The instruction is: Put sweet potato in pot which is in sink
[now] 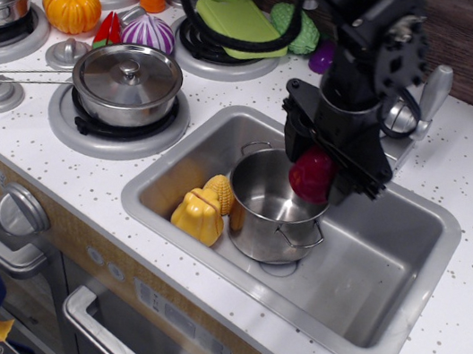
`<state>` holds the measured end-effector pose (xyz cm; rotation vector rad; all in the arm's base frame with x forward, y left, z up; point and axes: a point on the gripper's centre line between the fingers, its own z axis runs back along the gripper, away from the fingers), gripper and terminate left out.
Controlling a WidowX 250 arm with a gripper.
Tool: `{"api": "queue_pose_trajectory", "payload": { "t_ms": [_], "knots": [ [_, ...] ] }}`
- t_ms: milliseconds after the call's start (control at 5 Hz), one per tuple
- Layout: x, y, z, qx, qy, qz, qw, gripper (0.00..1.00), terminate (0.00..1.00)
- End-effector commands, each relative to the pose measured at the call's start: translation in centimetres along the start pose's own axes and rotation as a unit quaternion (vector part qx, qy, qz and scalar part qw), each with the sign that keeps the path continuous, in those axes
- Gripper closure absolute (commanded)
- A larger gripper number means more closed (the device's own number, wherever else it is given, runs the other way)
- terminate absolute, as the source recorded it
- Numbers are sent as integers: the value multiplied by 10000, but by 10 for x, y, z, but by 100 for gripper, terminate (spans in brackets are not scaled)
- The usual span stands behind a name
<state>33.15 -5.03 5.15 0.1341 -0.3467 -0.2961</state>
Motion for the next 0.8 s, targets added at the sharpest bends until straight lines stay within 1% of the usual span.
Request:
{"api": "queue_pose_trajectory", "payload": {
  "t_ms": [0, 200, 400, 600],
  "knots": [
    [19, 33, -12, 109, -421, -323, 9985, 100, 0],
    [21, 50, -18, 38, -428, -688, 9967, 0, 0],
    [21, 50, -18, 38, -428, -688, 9967, 0, 0],
    [21, 50, -18, 38, -428, -688, 9967, 0, 100]
  ]
}}
